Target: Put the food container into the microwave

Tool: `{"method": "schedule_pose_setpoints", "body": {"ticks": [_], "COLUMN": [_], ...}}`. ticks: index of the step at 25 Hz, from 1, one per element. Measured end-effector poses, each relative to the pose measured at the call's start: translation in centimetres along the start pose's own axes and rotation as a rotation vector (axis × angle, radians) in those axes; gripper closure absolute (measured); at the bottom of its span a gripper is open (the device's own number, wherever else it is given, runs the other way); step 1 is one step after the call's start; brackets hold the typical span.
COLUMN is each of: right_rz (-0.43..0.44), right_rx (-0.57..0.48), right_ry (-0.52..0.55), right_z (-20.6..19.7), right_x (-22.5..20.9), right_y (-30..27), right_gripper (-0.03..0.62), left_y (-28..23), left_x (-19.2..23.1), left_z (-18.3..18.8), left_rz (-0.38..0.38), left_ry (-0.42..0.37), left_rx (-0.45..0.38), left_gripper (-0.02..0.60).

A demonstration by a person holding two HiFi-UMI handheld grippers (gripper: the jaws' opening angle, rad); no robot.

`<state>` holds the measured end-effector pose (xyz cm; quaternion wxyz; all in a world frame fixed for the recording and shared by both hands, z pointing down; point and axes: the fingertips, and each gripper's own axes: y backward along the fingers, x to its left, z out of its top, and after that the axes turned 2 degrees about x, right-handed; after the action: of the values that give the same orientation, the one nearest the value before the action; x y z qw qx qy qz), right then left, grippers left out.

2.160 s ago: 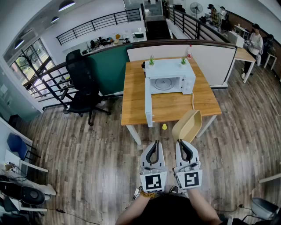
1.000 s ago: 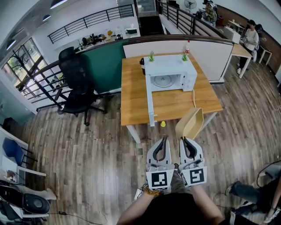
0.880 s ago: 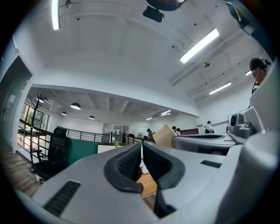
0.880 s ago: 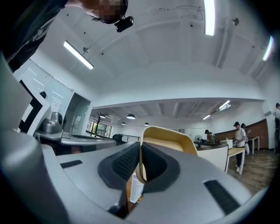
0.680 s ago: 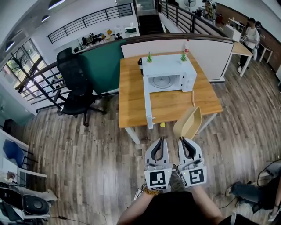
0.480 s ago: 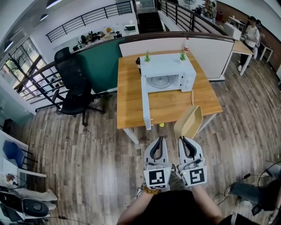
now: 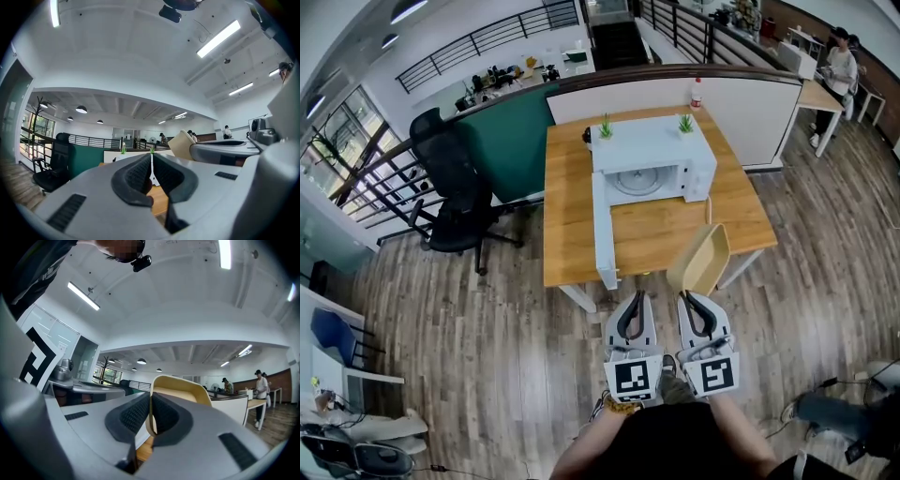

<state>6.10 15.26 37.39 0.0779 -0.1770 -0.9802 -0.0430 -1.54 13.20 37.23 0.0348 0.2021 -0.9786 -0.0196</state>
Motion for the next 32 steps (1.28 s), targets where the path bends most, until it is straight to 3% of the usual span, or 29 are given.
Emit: {"method": "schedule_pose_setpoints", "body": {"ticks": [10, 22, 32], "right_rz": [0.021, 0.097, 0.158], "right_rx": [-0.004, -0.05, -0.017], "right_ry": [0.0, -0.005, 0.04], "right_z": [-1.1, -2.8, -5.0], "right_x": [-3.5, -9.3, -12.0], "right_y": [-2.2, -5.3, -6.7], "right_gripper": [0.572, 0.574, 0.574], "left_y": [-4.1, -9.2, -12.2], "left_x": [-1.3, -1.2, -2.0], "left_z": [-0.4, -0.5, -1.9], "left_rz": [0.013, 0.121, 0.151], "left_ry": [-0.044, -0.068, -0.069], "left_rx": [0.014, 0.044, 0.062], "left_gripper": [0.551, 0.551, 0.551]}}
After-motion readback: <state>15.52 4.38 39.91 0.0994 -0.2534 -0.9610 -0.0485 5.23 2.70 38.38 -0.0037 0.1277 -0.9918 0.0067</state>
